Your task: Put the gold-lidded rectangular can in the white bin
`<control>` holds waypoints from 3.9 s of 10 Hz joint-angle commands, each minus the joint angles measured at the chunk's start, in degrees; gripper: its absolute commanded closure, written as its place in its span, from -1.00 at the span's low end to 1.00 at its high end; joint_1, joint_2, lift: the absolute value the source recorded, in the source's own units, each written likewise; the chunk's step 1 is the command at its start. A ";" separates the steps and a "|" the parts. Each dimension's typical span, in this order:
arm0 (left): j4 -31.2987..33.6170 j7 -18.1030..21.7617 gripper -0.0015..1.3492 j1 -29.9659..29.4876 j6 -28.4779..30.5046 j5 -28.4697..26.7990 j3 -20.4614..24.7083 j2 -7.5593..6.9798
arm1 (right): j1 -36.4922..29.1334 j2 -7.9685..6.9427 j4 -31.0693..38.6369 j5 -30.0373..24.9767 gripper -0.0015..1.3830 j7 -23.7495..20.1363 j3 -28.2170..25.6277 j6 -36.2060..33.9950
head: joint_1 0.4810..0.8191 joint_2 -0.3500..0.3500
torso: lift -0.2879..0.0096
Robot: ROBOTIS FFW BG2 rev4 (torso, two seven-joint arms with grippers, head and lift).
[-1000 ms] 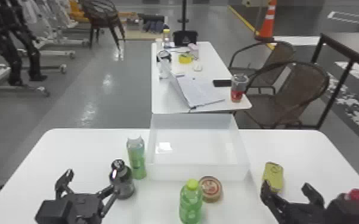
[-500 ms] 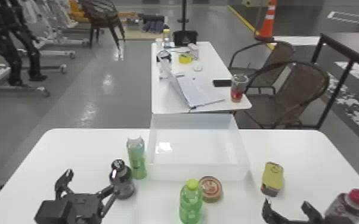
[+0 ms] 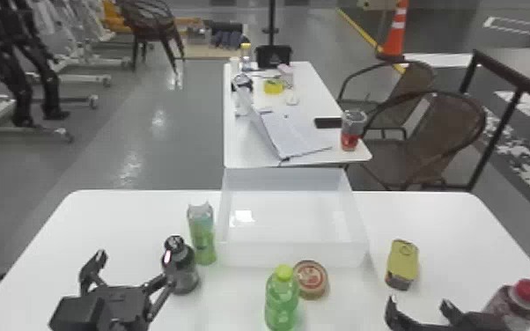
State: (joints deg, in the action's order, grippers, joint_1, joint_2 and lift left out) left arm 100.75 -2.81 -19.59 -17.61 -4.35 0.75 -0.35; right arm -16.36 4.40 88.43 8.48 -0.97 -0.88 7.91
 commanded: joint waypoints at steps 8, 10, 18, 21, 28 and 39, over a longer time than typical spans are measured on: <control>-0.03 0.00 -0.78 -0.10 -0.58 0.05 0.31 0.17 | 5.99 -1.06 -9.42 -1.54 -1.00 4.04 0.00 3.78 | -0.60 0.00 | 0.26; -0.03 0.00 -0.78 -0.10 -0.85 0.14 0.31 0.17 | 8.62 -1.06 -12.49 -1.54 -1.00 4.04 0.00 4.83 | -0.60 0.00 | 0.26; -0.03 0.09 -0.78 -0.01 -1.38 0.31 0.31 0.26 | 14.16 -0.62 -20.32 1.54 -0.79 0.53 0.18 5.98 | -0.60 0.00 | 0.26; -0.47 0.53 -0.78 0.25 -1.46 0.40 0.31 0.26 | 15.74 -0.53 -22.34 1.54 -0.79 0.26 0.18 6.68 | -0.60 0.00 | 0.26; -0.82 1.58 -0.78 0.60 -2.17 0.31 0.66 0.50 | 19.79 -0.36 -28.05 0.48 -0.79 0.26 0.35 9.05 | -0.60 0.00 | 0.26; -1.44 2.11 -0.78 0.78 -1.64 0.31 1.01 0.50 | 5.81 0.08 -2.21 2.07 0.43 2.02 0.09 2.81 | -0.60 0.00 | 0.26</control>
State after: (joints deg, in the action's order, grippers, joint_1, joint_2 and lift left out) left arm 99.33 -0.70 -18.81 -19.28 -4.04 1.67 0.00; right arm -7.90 4.22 81.67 9.48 1.05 -0.77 12.63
